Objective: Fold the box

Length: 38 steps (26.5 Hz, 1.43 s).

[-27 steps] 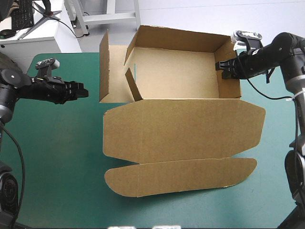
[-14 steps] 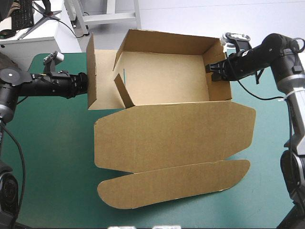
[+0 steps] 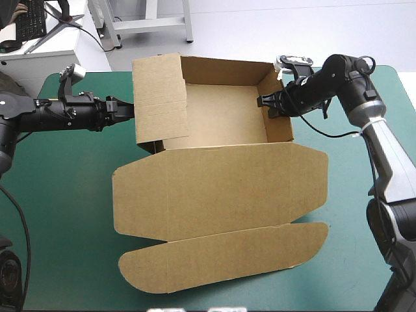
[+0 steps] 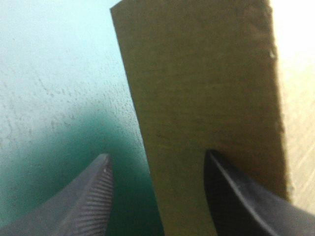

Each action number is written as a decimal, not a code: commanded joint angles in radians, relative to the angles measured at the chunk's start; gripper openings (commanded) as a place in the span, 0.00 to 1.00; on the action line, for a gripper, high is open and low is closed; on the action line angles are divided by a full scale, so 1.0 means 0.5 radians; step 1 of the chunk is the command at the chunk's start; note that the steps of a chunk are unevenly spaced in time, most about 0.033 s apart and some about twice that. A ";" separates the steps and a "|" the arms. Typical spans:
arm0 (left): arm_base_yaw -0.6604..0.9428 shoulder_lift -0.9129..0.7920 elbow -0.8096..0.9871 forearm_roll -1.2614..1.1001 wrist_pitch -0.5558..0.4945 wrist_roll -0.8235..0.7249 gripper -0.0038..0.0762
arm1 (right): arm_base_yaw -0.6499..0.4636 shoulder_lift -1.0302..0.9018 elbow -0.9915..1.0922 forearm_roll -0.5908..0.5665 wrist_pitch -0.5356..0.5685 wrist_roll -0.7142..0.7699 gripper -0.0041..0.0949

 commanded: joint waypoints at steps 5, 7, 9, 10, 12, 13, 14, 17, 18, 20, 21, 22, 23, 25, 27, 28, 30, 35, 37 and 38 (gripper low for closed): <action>-0.014 -0.139 -0.060 -0.155 0.122 0.009 0.53 | 0.142 -0.104 -0.052 -0.056 -0.184 0.089 0.04; -0.014 -0.166 -0.060 -0.155 0.122 0.009 0.53 | 0.161 -0.103 -0.052 -0.079 -0.197 0.110 0.04; -0.014 -0.190 -0.060 -0.155 0.122 0.009 0.53 | 0.175 -0.094 -0.052 -0.079 -0.205 0.134 0.04; -0.014 -0.195 -0.060 -0.149 0.122 0.005 0.53 | 0.179 -0.091 -0.052 -0.075 -0.208 0.138 0.04; -0.014 -0.204 -0.060 -0.149 0.122 0.002 0.53 | 0.179 -0.082 -0.052 -0.027 -0.208 0.138 0.04; -0.014 -0.204 -0.060 -0.146 0.122 -0.008 0.53 | 0.179 -0.083 -0.052 0.005 -0.215 0.138 0.04; -0.020 -0.204 -0.060 -0.146 0.122 -0.013 0.53 | 0.183 -0.078 -0.052 0.021 -0.225 0.138 0.04; -0.091 -0.208 -0.060 -0.143 0.122 -0.065 0.54 | 0.213 -0.078 -0.052 0.044 -0.256 0.138 0.04; -0.114 -0.211 -0.060 -0.141 0.122 -0.059 0.54 | 0.222 -0.078 -0.052 0.044 -0.262 0.138 0.04; -0.153 -0.211 -0.060 -0.061 0.122 -0.064 0.54 | 0.244 -0.078 -0.052 0.040 -0.272 0.147 0.04; -0.183 -0.211 -0.060 0.084 0.122 -0.093 0.54 | 0.262 -0.078 -0.052 0.040 -0.275 0.147 0.04; -0.192 -0.211 -0.060 0.150 0.122 -0.125 0.54 | 0.278 -0.078 -0.052 0.032 -0.275 0.147 0.04; -0.205 -0.211 -0.060 0.306 0.122 -0.209 0.54 | 0.323 -0.078 -0.052 -0.031 -0.275 0.154 0.04; -0.205 -0.211 -0.060 0.424 0.122 -0.268 0.54 | 0.388 -0.078 -0.052 -0.168 -0.271 0.201 0.04; -0.205 -0.211 -0.060 0.596 0.122 -0.336 0.54 | 0.482 -0.078 -0.052 -0.344 -0.271 0.298 0.04; -0.205 -0.211 -0.060 0.644 0.122 -0.366 0.54 | 0.506 -0.078 -0.052 -0.376 -0.276 0.315 0.04; -0.230 -0.211 -0.060 0.766 0.122 -0.423 0.54 | 0.561 -0.078 -0.052 -0.424 -0.299 0.366 0.04; -0.373 -0.211 -0.060 1.038 0.105 -0.553 0.54 | 0.632 -0.078 -0.052 -0.436 -0.357 0.442 0.04; -0.435 -0.211 -0.060 1.180 0.078 -0.667 0.54 | 0.636 -0.078 -0.052 -0.466 -0.334 0.471 0.04; -0.462 -0.211 -0.060 1.246 0.063 -0.730 0.54 | 0.636 -0.078 -0.052 -0.475 -0.311 0.489 0.04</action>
